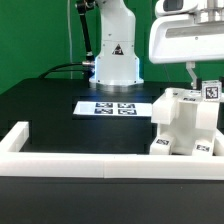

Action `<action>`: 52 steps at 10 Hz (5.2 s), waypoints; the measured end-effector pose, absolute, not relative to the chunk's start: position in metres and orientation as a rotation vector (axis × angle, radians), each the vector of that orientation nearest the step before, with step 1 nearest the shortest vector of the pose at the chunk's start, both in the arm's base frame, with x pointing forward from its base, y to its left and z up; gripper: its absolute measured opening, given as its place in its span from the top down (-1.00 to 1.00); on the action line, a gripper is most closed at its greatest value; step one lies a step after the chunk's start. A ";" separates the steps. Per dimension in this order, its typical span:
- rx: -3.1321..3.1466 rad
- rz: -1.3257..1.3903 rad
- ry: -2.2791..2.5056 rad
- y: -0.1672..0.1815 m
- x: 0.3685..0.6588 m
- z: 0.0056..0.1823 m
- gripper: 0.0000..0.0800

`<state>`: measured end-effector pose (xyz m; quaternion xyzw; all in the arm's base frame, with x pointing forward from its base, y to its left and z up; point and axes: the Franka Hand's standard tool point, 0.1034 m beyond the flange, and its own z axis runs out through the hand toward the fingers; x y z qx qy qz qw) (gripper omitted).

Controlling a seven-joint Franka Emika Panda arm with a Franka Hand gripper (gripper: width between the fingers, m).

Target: Assemble chair

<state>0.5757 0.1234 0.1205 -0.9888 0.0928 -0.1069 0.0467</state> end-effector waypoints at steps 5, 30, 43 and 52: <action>-2.978 -0.315 0.475 0.123 0.576 0.121 0.29; -2.859 -0.262 0.829 0.136 0.580 0.127 -0.62; -3.081 -0.317 0.052 0.135 0.579 0.123 0.29; -2.959 -0.310 0.624 0.130 0.580 0.122 0.28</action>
Offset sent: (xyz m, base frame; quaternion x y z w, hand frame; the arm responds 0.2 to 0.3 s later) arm 0.0000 0.0000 0.0000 0.0000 0.0000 0.0000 1.0000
